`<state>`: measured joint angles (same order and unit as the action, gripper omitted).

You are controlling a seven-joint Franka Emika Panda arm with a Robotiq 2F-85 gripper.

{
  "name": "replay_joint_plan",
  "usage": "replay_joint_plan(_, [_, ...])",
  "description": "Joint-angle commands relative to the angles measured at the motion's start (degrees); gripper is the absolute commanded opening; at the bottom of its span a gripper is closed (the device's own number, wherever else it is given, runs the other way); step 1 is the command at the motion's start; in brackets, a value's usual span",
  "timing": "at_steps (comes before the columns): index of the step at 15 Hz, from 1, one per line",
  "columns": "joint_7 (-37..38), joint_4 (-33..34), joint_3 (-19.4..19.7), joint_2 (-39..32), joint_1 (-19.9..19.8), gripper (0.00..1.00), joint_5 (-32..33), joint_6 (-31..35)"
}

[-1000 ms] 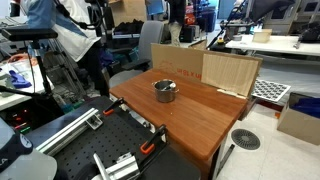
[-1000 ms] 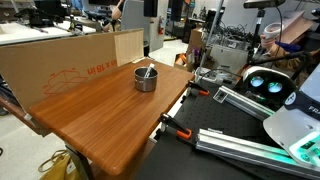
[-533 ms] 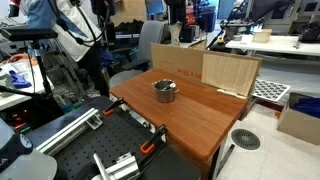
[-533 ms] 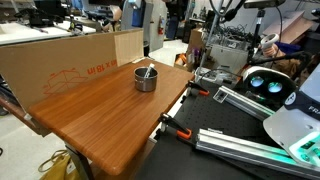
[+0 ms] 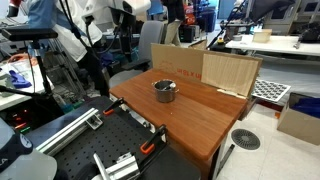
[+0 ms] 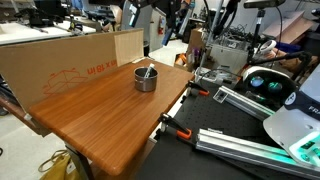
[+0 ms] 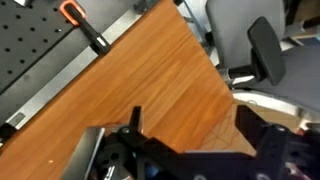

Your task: Take the marker out of the pot and put it on the table

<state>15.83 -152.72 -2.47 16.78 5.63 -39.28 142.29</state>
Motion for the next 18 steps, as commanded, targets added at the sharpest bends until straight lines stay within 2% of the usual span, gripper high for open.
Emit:
replay_joint_plan(1, [1.9, -1.3, 1.4, -0.7, -1.0, 1.0, -6.4, 5.4])
replay_joint_plan(4, [5.3, -2.1, 1.5, -2.2, -3.0, 1.0, -6.6, 7.7])
replay_joint_plan(10, [14.3, -2.3, 0.5, -6.5, -5.1, 1.0, -3.1, 13.7])
replay_joint_plan(14, [23.3, -1.6, 0.0, -10.8, -6.3, 1.0, 3.9, 17.0])
replay_joint_plan(18, [35.9, -0.2, 1.0, -15.2, -8.4, 1.0, 15.6, 17.6])
